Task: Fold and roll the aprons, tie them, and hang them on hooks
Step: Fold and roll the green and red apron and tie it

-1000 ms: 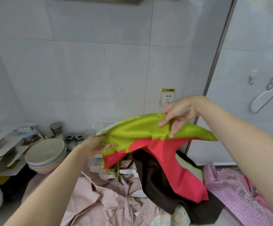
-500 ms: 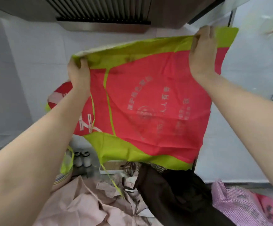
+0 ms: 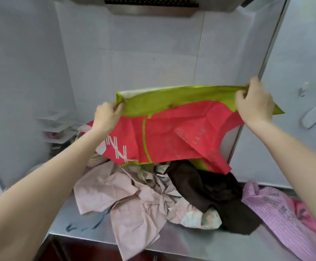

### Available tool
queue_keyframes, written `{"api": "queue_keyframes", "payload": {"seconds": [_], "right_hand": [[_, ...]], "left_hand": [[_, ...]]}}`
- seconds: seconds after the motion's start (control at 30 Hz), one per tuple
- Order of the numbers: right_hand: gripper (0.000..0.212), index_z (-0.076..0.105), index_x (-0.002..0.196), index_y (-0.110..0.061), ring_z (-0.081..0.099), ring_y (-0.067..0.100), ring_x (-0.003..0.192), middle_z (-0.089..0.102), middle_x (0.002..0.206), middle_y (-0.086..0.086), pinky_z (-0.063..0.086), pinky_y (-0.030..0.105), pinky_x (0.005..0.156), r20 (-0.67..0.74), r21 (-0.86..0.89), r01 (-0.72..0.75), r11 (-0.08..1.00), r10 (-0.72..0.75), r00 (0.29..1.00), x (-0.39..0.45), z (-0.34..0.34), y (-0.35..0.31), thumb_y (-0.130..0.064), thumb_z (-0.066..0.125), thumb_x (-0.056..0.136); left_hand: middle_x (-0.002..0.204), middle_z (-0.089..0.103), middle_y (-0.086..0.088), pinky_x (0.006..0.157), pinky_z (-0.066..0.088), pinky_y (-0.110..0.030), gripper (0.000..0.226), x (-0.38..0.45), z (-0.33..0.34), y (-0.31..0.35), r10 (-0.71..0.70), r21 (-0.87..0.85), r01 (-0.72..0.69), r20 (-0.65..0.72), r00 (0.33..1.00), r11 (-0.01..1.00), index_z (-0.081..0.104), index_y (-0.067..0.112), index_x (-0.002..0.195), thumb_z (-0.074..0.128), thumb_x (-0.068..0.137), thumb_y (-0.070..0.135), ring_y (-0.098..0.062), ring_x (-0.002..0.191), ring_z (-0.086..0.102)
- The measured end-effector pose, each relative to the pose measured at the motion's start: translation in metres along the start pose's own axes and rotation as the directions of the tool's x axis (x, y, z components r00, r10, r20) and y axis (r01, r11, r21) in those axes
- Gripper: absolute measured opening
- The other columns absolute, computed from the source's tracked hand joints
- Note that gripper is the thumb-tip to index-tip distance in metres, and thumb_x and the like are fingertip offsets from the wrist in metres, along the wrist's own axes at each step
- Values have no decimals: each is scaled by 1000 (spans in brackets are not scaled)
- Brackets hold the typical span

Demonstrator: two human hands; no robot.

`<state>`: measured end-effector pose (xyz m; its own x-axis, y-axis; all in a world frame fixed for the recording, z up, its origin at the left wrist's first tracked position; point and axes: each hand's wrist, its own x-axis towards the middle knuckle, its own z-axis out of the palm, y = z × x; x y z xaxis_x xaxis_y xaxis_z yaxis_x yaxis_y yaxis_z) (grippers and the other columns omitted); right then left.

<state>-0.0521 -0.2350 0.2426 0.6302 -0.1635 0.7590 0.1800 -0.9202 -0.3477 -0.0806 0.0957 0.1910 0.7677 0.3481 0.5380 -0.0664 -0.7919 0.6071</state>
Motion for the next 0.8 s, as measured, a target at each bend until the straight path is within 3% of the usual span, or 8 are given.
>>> {"api": "queue_keyframes", "payload": {"seconds": [0.13,0.23,0.3,0.4,0.47,0.6,0.7,0.8], "right_hand": [[26,56,109,7,55,46,101,57,108,34,45,45,80,371,-202,-13,979,89,924,-78,-2,48,-4,45,88],[32,55,119,4,57,28,101,57,121,24,46,31,81,809,-384,162,909,246,534,-135,3,77,-8,46,92],[30,55,119,-9,51,18,89,59,113,13,44,25,66,912,-395,370,841,310,270,-167,7,87,-14,47,91],[26,54,114,-14,47,18,84,54,92,2,39,23,70,917,-374,495,784,391,74,-199,16,91,-14,53,88],[16,57,105,-18,51,18,80,55,93,1,44,22,73,903,-404,478,780,424,72,-209,29,86,-18,50,91],[46,40,139,-15,40,29,130,42,143,8,32,43,109,856,-491,470,733,507,104,-205,74,60,-22,44,94],[52,31,145,-15,32,31,136,31,149,12,29,43,110,930,-317,474,821,170,327,-198,108,8,-8,37,94],[67,20,148,-30,16,29,143,7,158,2,22,50,113,957,-56,431,901,-75,282,-201,152,-40,-3,37,89]], "left_hand": [[70,53,-24,58,17,-32,44,-85,17,-29,-16,163,-46,361,933,986,50,2,62,47,97,29,-32,70,49],[83,58,-27,59,22,-27,39,-139,34,-54,-95,255,-93,636,766,962,58,3,67,49,96,28,-30,77,54],[83,55,-26,61,23,-26,41,-166,46,-71,-152,294,-115,746,649,949,48,12,57,51,95,26,-23,73,45],[112,63,-12,77,41,-26,26,-187,61,-95,-293,403,-164,840,456,900,66,7,100,52,93,27,-23,93,56],[126,56,-1,75,45,-10,34,-193,64,-106,-350,412,-126,872,342,903,58,17,124,51,91,17,-15,98,57],[100,48,5,46,41,-6,31,-194,65,-136,-397,376,131,886,240,917,55,13,119,51,89,5,-5,72,57],[85,52,2,61,50,-23,12,-188,68,-172,-486,409,264,774,406,873,59,16,90,51,88,6,-18,80,53],[99,60,-8,90,47,-33,18,-172,77,-200,-566,382,426,651,507,820,61,8,105,60,87,10,-26,97,55]]}}
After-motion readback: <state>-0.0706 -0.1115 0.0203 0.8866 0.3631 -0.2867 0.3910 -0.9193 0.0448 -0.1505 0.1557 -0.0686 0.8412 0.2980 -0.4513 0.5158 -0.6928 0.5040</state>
